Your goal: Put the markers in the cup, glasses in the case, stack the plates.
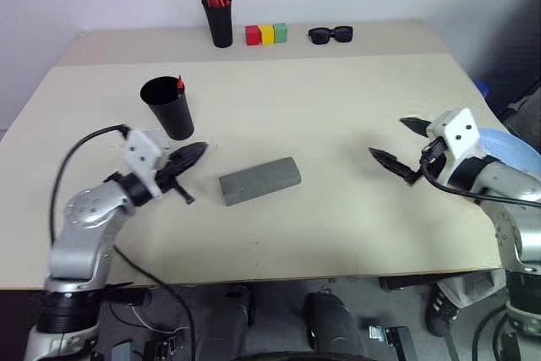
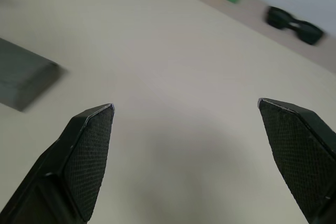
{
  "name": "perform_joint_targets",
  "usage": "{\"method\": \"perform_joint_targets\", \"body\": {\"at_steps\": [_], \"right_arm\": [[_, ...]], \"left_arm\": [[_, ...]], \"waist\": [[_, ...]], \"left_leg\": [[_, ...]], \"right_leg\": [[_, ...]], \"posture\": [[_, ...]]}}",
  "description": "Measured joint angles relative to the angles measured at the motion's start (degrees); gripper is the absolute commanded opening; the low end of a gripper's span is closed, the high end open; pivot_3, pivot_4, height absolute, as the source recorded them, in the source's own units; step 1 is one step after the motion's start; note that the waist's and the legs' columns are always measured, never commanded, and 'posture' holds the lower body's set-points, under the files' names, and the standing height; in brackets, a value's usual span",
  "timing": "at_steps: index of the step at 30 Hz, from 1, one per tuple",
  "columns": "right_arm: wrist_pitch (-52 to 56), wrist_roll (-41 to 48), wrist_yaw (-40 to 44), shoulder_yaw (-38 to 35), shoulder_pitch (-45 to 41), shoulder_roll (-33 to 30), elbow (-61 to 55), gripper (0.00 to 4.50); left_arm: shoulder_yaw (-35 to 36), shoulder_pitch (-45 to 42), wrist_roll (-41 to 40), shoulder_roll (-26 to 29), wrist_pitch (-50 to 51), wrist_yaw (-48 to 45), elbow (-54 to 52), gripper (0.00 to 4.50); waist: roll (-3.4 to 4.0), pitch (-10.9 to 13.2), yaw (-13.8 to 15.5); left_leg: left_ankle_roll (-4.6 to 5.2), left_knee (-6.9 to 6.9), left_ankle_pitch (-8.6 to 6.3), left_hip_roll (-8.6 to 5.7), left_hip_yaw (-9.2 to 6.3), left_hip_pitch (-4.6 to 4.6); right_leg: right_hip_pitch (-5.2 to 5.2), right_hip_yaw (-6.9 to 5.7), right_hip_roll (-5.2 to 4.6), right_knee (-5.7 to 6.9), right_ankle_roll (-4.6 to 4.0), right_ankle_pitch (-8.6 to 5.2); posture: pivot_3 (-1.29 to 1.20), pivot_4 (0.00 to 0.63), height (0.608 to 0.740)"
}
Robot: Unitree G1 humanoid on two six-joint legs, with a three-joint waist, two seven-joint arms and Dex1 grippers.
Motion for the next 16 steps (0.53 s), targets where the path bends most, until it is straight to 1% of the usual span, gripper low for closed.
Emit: {"method": "perform_joint_targets", "body": {"at_steps": [2, 4, 9, 12, 16], "right_arm": [[-0.22, 0.44, 1.57, 1.40, -1.81, 0.14, 2.64, 4.46], [-1.56, 0.43, 3.64, 2.41, -3.80, 0.11, 7.69, 4.46], [-6.24, -0.93, 6.51, 5.04, -8.26, 0.23, 17.19, 4.46], [-7.92, -1.42, 6.84, 5.23, -9.88, 0.60, 19.61, 4.46], [-8.35, -1.98, 7.08, 6.54, -9.03, 1.02, 19.93, 4.46]], "left_arm": [[2.98, 3.63, -0.15, 0.67, -0.08, 0.64, -0.13, 0.00], [4.82, 6.30, -0.31, 0.70, -0.06, 1.52, -0.37, 0.00], [5.48, 8.10, -0.56, 0.64, 0.31, 3.52, -3.79, 0.00], [5.55, 8.12, -0.58, 0.64, 0.95, 4.18, -4.92, 0.00], [5.57, 8.89, -0.58, 0.57, 1.77, 4.86, -5.51, 0.00]], "waist": [[0.00, 0.00, -0.05], [0.00, 0.00, 0.09], [0.00, 0.00, 0.19], [0.00, 0.00, -0.03], [0.00, 0.00, -0.09]], "left_leg": [[-0.01, -0.03, 0.00, 0.02, 0.01, 0.00], [-0.01, -0.02, -0.01, 0.00, 0.02, -0.01], [-0.03, -0.02, -0.02, 0.00, 0.04, -0.03], [-0.03, -0.06, -0.02, 0.00, 0.05, -0.02], [-0.03, -0.09, -0.01, 0.00, 0.06, -0.03]], "right_leg": [[-0.05, 0.00, 0.00, 0.01, -0.01, 0.00], [-0.03, 0.00, 0.00, 0.00, -0.02, 0.00], [-0.06, 0.00, -0.02, -0.01, -0.03, 0.01], [-0.10, 0.00, -0.01, 0.00, -0.03, 0.01], [-0.14, 0.01, 0.00, 0.02, -0.02, 0.01]], "posture": [[0.00, 0.150, 0.740], [0.00, 0.150, 0.740], [0.00, 0.150, 0.740], [0.00, 0.150, 0.740], [0.00, 0.150, 0.740]]}}
